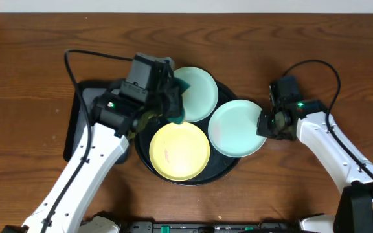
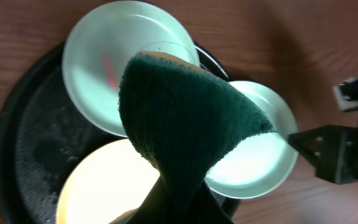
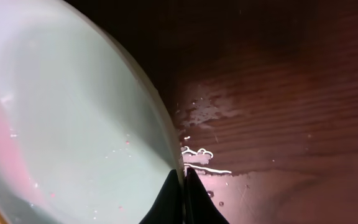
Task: Clean dirty plates on tray and stack at the side
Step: 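Carry the green sponge from the basin over the mint plate with left gripper, then scrub the right mint plate with the sponge in the left gripper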
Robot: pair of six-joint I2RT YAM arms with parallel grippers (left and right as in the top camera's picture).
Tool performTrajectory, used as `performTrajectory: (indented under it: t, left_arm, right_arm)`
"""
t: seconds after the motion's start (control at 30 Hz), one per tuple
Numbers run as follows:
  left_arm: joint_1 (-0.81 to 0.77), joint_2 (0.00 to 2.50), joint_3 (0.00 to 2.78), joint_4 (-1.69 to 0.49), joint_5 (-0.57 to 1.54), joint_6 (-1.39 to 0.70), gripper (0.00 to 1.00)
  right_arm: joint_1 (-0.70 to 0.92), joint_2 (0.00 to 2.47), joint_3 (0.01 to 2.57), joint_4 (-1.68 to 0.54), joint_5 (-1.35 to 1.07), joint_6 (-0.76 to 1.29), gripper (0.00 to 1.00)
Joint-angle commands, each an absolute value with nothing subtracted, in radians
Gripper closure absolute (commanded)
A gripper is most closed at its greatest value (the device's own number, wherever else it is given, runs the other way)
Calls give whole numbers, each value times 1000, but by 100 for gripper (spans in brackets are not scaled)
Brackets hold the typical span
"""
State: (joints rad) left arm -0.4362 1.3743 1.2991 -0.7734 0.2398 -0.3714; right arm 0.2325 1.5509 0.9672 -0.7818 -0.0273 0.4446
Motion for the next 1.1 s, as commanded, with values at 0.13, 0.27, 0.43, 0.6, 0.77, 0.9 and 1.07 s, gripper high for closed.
performTrajectory:
  t: [0.13, 0.27, 0.43, 0.6, 0.77, 0.9, 1.07]
  left_arm:
    - [-510, 1467, 1297, -759, 194, -418, 92]
    - [-558, 1517, 1297, -726, 194, -426, 93]
    - [-634, 1582, 1297, -661, 193, -471, 93]
    - [-672, 1640, 1297, -624, 190, -493, 93]
    - [-707, 1700, 1297, -587, 191, -493, 93]
    - [-739, 1753, 1297, -550, 190, -492, 93]
    - [-758, 1815, 1297, -533, 131, -492, 93]
  right_arm:
    - [270, 1558, 920, -743, -41, 459, 99]
    - [273, 1558, 920, -737, -41, 460, 99]
    - [273, 1558, 920, -738, -41, 460, 99]
    - [273, 1558, 920, -741, -41, 459, 99]
    - [273, 1558, 920, -745, -41, 459, 99]
    - [273, 1558, 920, -745, -41, 459, 99]
    - [273, 1558, 920, -745, -41, 459, 99]
